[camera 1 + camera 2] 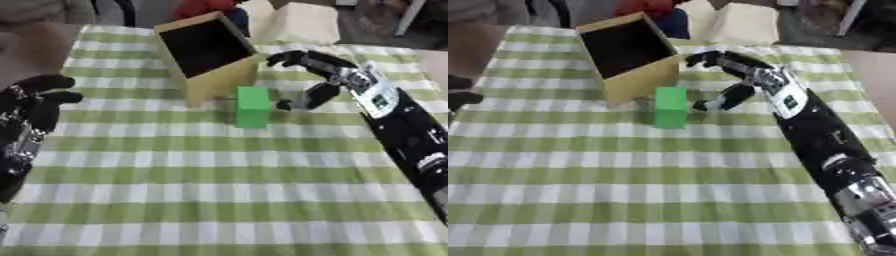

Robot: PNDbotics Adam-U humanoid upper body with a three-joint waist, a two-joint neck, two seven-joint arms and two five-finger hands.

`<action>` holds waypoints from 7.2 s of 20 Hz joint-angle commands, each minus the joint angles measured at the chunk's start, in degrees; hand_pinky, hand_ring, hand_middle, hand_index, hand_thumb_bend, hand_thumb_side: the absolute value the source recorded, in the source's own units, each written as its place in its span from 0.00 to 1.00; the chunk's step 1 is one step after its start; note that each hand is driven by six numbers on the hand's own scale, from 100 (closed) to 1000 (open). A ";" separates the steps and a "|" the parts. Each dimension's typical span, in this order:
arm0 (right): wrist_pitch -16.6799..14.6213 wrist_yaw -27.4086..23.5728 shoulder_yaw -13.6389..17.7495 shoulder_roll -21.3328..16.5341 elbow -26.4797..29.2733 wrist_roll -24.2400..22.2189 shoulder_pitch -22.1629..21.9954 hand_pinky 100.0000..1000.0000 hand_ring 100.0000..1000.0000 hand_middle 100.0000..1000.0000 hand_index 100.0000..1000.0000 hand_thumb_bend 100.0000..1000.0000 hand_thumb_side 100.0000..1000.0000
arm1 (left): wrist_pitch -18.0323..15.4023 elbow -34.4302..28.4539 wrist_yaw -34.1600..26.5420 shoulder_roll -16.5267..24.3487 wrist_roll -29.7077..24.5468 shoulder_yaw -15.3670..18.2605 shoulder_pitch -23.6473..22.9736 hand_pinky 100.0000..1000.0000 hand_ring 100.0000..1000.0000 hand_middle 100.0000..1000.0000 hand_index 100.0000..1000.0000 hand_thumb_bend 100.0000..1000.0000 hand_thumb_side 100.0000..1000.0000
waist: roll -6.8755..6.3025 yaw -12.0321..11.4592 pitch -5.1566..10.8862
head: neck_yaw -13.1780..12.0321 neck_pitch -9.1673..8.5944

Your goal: Pick up objects on the table and place them in the box.

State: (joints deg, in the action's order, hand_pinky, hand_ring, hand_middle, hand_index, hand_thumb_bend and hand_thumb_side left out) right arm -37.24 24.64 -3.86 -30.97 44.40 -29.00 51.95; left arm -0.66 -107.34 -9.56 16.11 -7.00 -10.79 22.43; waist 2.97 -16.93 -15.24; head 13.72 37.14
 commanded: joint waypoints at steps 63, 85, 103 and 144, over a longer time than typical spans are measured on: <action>-7.59 16.64 -2.70 2.87 5.80 -2.03 2.11 0.80 0.59 0.27 0.43 0.47 0.20 | -0.17 -2.56 -1.99 0.98 0.24 0.90 -0.30 0.95 0.71 0.69 0.79 0.27 0.42 | 1.24 1.38 4.29 | 1.35 0.00; 3.54 6.28 2.48 -6.36 6.99 17.73 3.92 0.80 0.58 0.33 0.51 0.42 0.04 | 0.13 -1.78 -2.14 -0.01 -3.62 -1.85 1.19 0.95 0.70 0.68 0.78 0.26 0.43 | 3.80 -6.04 4.07 | 5.64 -3.93; 2.64 8.81 2.13 -5.34 4.28 19.03 4.27 0.90 0.82 0.89 0.93 0.46 0.19 | 0.24 -2.01 -2.29 -0.65 -5.10 -2.77 1.91 0.95 0.70 0.68 0.78 0.26 0.44 | 3.24 -10.51 2.70 | 10.48 -4.55; 15.81 -22.91 -0.46 -7.52 41.87 10.94 -14.92 0.90 0.80 0.88 0.94 0.27 0.29 | -1.03 2.20 1.83 -1.41 1.13 3.28 -7.23 0.98 0.73 0.72 0.80 0.23 0.49 | -2.21 12.15 4.23 | -7.58 4.66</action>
State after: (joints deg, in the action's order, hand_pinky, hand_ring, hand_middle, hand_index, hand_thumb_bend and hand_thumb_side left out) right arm -21.98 2.71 -5.26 -37.58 83.92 -18.06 36.40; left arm -1.63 -104.65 -7.95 14.53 -6.19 -8.17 14.87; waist 0.71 -4.71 -11.83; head 6.96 41.30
